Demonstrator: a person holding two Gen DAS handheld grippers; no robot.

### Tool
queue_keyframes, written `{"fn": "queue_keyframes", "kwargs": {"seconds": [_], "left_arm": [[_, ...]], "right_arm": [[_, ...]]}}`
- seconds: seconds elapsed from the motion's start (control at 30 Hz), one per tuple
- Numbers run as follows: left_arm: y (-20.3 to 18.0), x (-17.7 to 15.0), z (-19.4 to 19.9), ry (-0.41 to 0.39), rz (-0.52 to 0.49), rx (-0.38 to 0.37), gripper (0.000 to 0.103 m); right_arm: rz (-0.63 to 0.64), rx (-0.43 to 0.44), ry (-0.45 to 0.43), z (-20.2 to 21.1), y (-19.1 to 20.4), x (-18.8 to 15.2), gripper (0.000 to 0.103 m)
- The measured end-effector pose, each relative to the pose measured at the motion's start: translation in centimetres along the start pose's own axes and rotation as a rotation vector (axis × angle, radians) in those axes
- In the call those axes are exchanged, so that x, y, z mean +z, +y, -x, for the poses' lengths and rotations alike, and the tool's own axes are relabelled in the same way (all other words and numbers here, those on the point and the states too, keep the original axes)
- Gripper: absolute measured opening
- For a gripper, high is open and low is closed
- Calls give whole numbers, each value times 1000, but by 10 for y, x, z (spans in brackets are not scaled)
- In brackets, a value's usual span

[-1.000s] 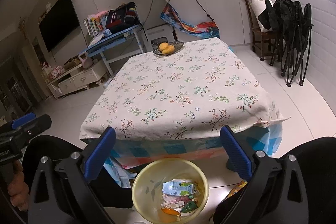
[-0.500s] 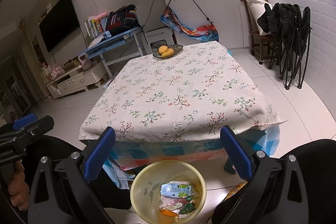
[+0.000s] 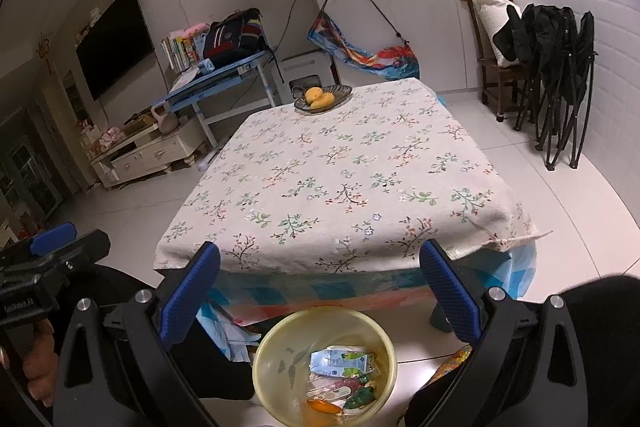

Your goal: Collect trash

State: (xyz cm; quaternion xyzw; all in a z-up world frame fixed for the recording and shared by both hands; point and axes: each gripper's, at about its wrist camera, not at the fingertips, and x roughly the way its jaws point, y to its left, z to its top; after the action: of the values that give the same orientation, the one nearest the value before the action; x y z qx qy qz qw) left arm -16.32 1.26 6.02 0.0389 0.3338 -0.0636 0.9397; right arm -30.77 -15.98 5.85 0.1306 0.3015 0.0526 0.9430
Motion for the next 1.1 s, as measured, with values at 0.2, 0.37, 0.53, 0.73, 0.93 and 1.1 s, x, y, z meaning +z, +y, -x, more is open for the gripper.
{"fn": "queue_keyframes", "kwargs": {"seconds": [0.2, 0.37, 0.53, 0.73, 0.93, 1.1], "left_arm": [[3, 10, -14, 8, 11, -2, 96], [7, 22, -34, 25, 20, 4, 96], [9, 36, -57, 39, 19, 8, 96], [12, 51, -86, 58, 22, 13, 96], [18, 59, -109, 76, 39, 28, 96], [24, 63, -125, 94, 45, 37, 96]], "right_arm": [[44, -4, 28, -26, 6, 23, 96], [73, 1, 63, -53, 10, 37, 96], [95, -5, 97, -85, 4, 58, 96], [128, -31, 135, -123, -5, 81, 96], [143, -53, 152, -154, -12, 96, 96], [140, -70, 174, -176, -19, 104, 96]]}}
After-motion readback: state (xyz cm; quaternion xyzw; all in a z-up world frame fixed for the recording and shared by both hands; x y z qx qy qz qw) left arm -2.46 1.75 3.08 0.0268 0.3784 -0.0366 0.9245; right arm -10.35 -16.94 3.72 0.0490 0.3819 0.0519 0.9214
